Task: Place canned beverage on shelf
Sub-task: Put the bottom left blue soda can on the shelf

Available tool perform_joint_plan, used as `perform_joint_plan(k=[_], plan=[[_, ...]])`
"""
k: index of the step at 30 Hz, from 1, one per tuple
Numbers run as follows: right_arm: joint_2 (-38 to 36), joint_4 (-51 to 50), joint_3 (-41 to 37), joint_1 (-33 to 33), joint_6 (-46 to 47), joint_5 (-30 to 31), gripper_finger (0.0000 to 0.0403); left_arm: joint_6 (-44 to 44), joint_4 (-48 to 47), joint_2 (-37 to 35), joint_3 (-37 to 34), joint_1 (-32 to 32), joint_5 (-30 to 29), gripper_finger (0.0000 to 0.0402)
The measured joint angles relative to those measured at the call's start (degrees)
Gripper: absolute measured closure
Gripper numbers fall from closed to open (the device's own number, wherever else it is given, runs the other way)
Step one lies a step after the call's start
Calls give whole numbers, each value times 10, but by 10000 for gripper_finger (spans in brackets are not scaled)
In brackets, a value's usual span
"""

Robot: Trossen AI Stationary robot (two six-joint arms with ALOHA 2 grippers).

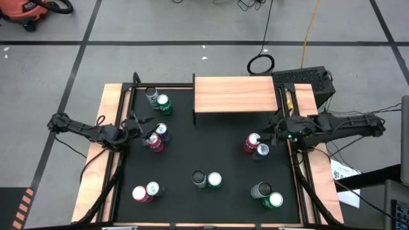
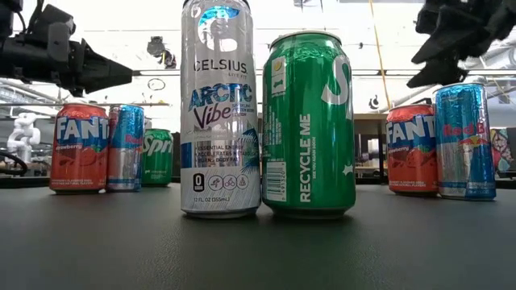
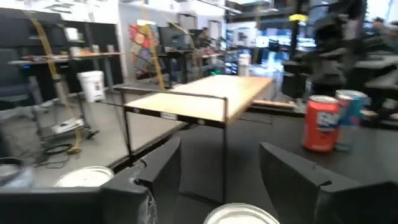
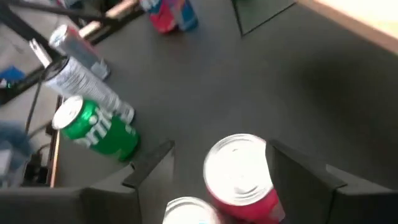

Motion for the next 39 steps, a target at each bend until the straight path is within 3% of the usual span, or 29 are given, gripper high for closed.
perform_joint_plan(k=[8, 14, 20, 25, 30, 34, 39], plan=[[111, -118, 104, 83, 89, 58, 163, 59, -1, 1, 40, 1, -24, 166], [195, -177, 144, 126, 182, 44, 163, 90, -3, 1, 48, 5, -24, 152], [261, -222, 191, 158, 209, 44, 162, 92, -13, 1, 48, 23, -21, 139], [292, -260, 201, 164, 221, 57, 153, 121, -10, 1, 53, 54, 12, 122], [311, -278, 202, 164, 230, 62, 111, 116, -12, 4, 62, 88, 53, 111], [319, -269, 202, 164, 235, 63, 83, 115, -31, 15, 62, 101, 57, 111], [317, -271, 204, 164, 247, 63, 81, 100, -41, 27, 62, 105, 58, 111]])
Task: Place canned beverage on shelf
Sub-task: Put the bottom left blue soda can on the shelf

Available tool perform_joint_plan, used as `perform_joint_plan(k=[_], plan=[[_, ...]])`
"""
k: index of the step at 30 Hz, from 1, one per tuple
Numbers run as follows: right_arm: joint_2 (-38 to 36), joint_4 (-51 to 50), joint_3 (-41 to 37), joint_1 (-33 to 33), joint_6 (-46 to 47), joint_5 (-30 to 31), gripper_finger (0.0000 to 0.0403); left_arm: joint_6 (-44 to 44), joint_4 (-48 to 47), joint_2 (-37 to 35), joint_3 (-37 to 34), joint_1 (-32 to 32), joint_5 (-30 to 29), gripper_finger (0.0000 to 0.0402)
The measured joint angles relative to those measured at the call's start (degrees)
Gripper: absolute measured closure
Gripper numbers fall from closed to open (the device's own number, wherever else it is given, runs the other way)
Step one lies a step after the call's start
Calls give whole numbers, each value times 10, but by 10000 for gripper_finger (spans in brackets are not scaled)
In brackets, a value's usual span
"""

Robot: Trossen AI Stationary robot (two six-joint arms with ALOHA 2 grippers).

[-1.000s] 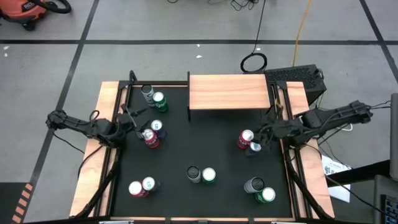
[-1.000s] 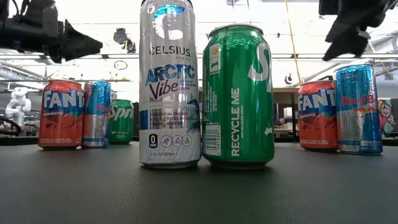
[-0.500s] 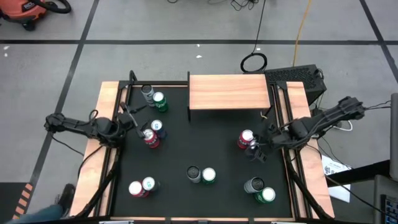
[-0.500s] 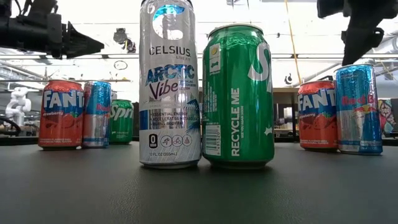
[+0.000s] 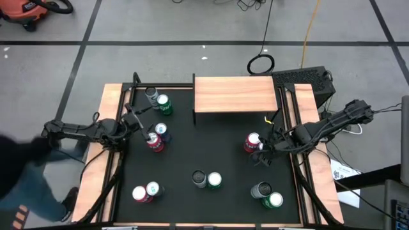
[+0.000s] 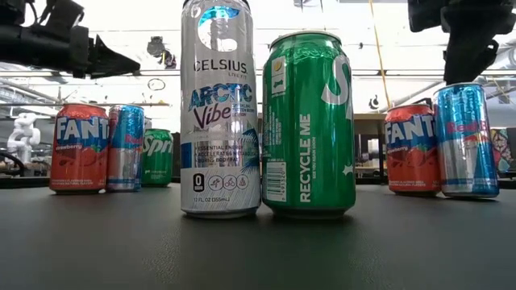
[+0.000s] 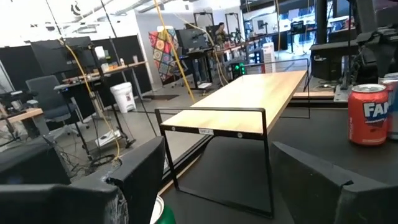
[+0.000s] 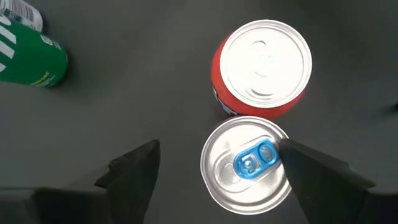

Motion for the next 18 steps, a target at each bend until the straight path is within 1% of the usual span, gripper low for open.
perform_joint_plan(k=[4, 8, 10, 14, 18], plan=[[1, -9, 27, 14, 3, -8, 86, -9, -1, 5, 0, 0, 0, 111], [0, -43, 68, 30, 9, 6, 87, -14, -1, 5, 0, 0, 0, 111], [0, -57, 71, 37, 8, 15, 87, -8, 0, 5, 0, 0, 0, 111], [9, -94, 71, 37, 16, 12, 87, 3, -7, 5, 0, 0, -5, 111], [23, -108, 71, 35, 23, 9, 85, 2, -45, 5, 0, 0, -13, 111]])
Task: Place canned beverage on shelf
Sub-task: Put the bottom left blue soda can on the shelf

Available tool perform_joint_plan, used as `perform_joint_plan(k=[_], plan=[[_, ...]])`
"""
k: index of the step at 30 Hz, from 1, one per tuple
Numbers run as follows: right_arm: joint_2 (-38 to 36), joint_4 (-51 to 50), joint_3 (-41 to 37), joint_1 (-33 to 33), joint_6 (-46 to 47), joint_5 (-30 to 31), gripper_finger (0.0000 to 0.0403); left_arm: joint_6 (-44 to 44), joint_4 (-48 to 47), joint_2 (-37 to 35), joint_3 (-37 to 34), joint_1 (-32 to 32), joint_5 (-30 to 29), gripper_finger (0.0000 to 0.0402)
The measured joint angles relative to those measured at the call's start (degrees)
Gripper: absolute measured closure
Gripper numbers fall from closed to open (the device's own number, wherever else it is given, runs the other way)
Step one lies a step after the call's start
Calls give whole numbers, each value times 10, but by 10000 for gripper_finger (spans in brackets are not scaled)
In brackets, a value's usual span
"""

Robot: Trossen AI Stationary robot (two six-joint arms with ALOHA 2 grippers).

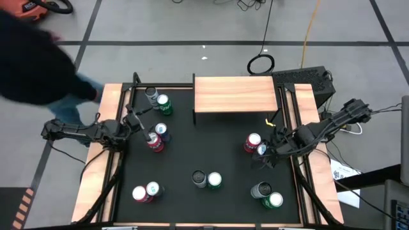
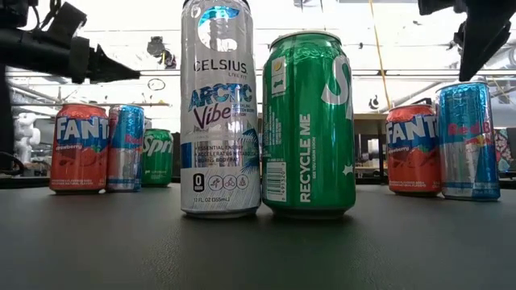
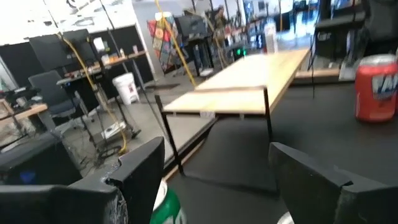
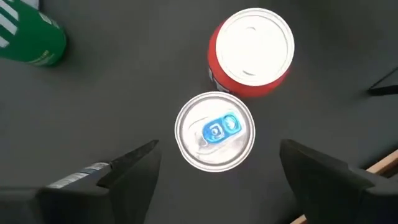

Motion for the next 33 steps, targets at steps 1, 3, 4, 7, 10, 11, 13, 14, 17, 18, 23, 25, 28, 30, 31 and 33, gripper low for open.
perform_joint_plan(k=[1, 3, 4, 7, 10, 11, 13, 14, 17, 18, 23, 25, 28, 30, 31, 33], plan=[[2, 2, 0, -2, -1, -5, 82, -6, -10, 0, 0, 0, -5, 111], [6, 8, 0, -12, -6, -18, 74, -23, -29, 0, 0, 0, -7, 111], [7, 10, 0, -16, -7, -22, 69, -26, -37, 0, 0, 0, -8, 111], [14, 9, 0, -30, -20, -20, 58, -35, -49, 0, 0, 0, -9, 111], [21, 15, 0, -44, -40, -12, 50, -32, -50, 0, 0, 0, -9, 111], [24, 19, 0, -49, -47, -12, 48, -32, -50, 0, 0, 0, -9, 111], [30, 23, 0, -57, -55, -14, 46, -32, -50, 0, 0, 0, -9, 111], [34, 23, 0, -60, -60, -17, 45, -33, -51, 0, 0, 0, -9, 111], [48, 21, 0, -69, -77, -36, 45, -42, -60, 0, 0, 0, -10, 111], [53, 21, 0, -71, -82, -43, 45, -46, -64, 0, 0, 0, -10, 111], [68, 21, 0, -79, -99, -43, 45, -61, -76, 0, 0, 0, -12, 111], [71, 21, 0, -82, -99, -44, 46, -61, -78, 0, 0, 0, -12, 111], [73, 19, 0, -82, -99, -44, 50, -55, -78, 0, 0, 0, -12, 111], [76, 15, 0, -82, -96, -55, 55, -49, -78, 0, 0, 0, -12, 111], [78, 10, 0, -82, -94, -59, 60, -47, -78, 0, 0, 0, -12, 111], [80, 2, -1, -82, -86, -59, 68, -47, -78, 0, 0, 0, -12, 111]])
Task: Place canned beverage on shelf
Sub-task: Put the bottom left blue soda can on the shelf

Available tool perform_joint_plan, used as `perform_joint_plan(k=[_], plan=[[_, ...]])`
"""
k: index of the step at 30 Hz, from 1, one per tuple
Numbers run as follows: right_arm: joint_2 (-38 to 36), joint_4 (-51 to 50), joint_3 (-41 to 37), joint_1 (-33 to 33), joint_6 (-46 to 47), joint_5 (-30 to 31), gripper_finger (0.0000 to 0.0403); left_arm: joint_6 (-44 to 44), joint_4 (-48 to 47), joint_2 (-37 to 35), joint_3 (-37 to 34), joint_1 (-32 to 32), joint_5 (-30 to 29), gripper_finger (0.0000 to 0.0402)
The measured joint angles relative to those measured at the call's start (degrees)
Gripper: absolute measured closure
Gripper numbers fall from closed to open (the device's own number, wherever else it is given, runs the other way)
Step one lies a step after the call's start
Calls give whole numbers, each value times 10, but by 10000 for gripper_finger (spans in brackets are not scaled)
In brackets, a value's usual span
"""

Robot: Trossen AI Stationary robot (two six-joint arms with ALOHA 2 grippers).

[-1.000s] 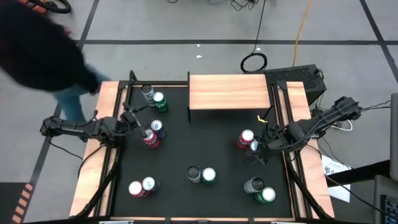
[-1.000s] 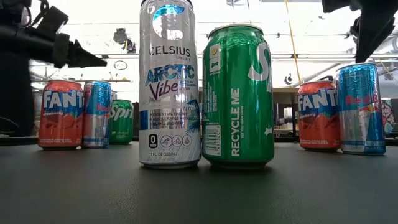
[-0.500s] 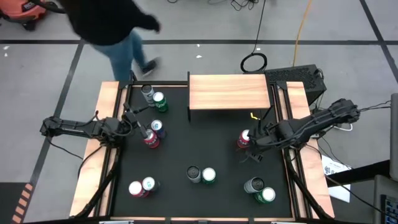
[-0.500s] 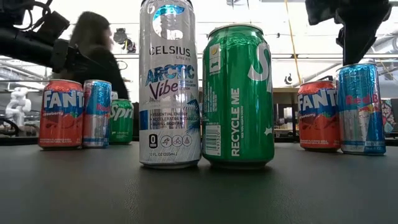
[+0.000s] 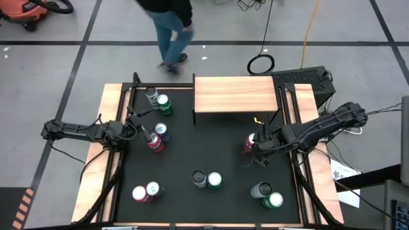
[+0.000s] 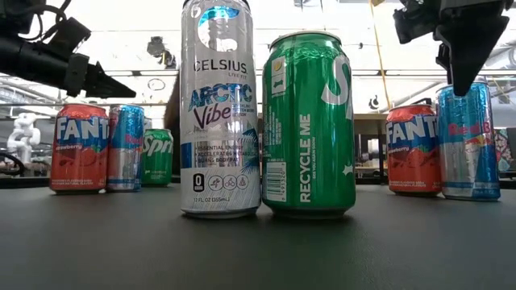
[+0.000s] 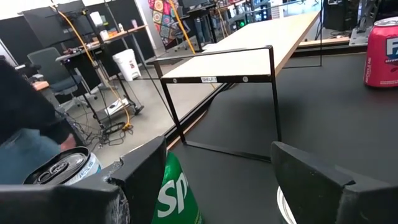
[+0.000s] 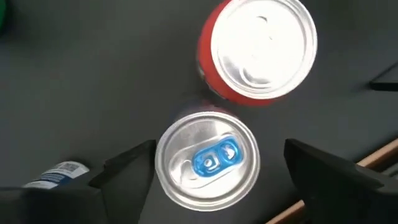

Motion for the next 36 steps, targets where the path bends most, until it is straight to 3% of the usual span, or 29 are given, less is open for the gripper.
perform_joint_plan(k=[9, 18, 22, 25, 28, 36], plan=[[2, 31, -49, 0, 2, -28, 94, -10, -14, 0, 0, 0, 3, 111], [-25, 35, -52, -18, -2, -30, 174, -15, -11, 0, 0, 0, 5, 111], [-49, 36, -48, -20, 0, -43, 185, -15, -10, 0, 0, 0, 11, 111], [-63, 35, -30, -20, 4, -47, 184, -16, 14, 0, 0, 0, 40, 111], [-71, 35, 6, -20, -9, -56, 177, -29, 75, 15, 0, 0, 110, 111], [-57, 60, 144, -42, -105, 0, 180, -31, 196, 138, 15, 0, 190, 111]])
